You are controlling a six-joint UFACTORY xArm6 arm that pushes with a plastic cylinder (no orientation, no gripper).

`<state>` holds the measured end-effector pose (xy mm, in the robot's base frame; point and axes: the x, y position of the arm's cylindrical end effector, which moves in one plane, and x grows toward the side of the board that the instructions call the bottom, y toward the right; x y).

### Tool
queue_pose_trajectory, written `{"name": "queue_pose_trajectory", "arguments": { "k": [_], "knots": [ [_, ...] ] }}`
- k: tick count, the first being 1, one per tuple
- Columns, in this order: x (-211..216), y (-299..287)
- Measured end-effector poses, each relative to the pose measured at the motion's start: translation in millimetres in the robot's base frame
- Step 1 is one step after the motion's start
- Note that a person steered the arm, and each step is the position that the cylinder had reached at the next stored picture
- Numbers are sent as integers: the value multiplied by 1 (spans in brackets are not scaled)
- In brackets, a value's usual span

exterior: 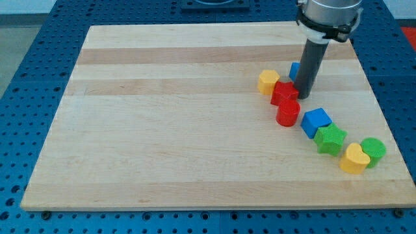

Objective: Move the group of blocks towards the bottom right of the board

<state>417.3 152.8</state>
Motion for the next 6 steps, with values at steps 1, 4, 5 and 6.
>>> {"name": "queue_pose_trajectory", "arguments": {
  "k": [1,4,5,6],
  "knots": [
    [3,-4],
    [33,11],
    [47,14],
    [59,20]
  ]
}}
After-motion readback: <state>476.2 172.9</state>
